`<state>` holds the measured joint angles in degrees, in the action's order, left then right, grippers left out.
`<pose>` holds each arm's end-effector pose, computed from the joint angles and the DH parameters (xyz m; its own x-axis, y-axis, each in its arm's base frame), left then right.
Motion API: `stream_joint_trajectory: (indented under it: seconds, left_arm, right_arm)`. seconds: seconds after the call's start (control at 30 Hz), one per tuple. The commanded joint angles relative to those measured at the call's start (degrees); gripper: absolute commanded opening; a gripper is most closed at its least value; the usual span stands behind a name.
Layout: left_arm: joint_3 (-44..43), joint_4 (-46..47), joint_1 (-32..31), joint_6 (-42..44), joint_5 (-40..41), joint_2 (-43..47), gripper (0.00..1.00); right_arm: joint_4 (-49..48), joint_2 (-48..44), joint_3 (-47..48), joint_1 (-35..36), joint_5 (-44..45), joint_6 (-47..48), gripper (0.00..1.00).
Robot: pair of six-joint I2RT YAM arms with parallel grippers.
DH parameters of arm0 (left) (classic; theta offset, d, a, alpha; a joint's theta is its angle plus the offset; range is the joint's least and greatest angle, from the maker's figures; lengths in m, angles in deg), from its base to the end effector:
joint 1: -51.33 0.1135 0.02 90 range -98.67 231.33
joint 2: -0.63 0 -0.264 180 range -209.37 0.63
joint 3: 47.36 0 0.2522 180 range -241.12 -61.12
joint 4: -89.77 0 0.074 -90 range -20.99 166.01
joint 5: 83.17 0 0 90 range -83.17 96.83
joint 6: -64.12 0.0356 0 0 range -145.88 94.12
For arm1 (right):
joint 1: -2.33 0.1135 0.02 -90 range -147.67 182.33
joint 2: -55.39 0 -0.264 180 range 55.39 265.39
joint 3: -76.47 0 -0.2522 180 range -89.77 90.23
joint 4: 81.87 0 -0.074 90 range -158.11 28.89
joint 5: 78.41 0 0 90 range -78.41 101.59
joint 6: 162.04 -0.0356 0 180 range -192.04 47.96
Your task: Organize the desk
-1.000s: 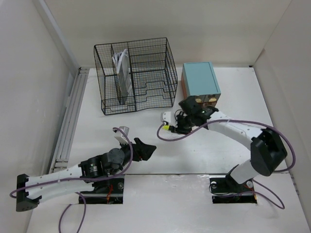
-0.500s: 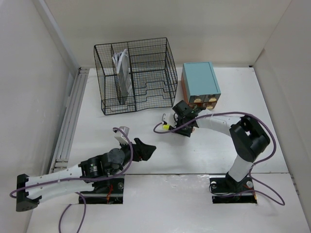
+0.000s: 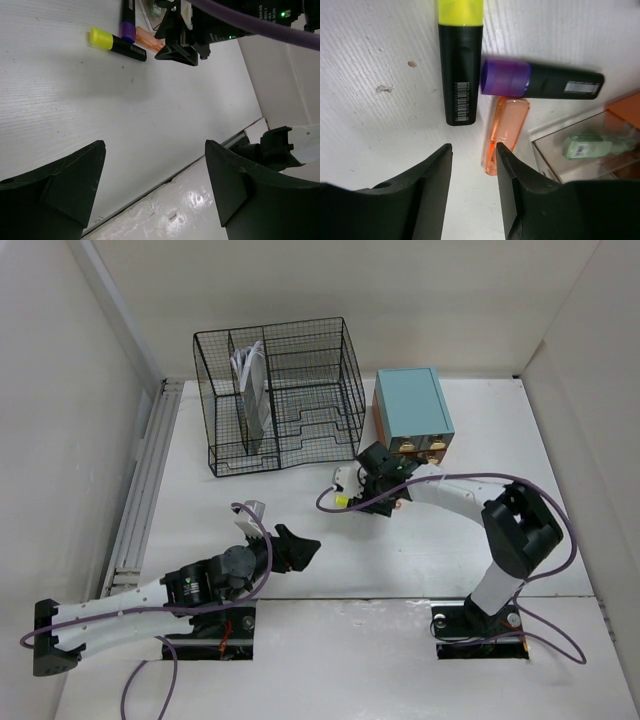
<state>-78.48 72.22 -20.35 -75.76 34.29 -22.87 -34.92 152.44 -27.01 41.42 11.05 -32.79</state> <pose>0.0570 -0.1200 0.2340 -0.5699 -0.4375 -0.6955 0.4094 0.5828 -0.7020 0.2564 0.2087 0.1858 -0.1545 -0.9407 -0.3021 -0.9441 0.2307 -0.2356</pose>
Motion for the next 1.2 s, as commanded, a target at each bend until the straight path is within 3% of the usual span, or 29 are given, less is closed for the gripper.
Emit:
stream_joint_trajectory:
  seconds: [0.0,0.6,1.17]
  left_arm:
    - [0.1,0.5,-0.4,-0.4,0.6,0.6,0.78]
    - [0.1,-1.7,-0.4,-0.4,0.6,2.5,0.78]
    - [-0.9,-1.7,-0.4,0.1,1.1,2.0,0.78]
  right_arm:
    - [0.8,-2.7,3.1,0.3,-2.2,1.4,0.46]
    - [6.0,9.1,12.6,-7.6,-4.9,0.0,0.47]
    - [9.6,11.3,9.8,-6.9,-7.2,0.6,0.49]
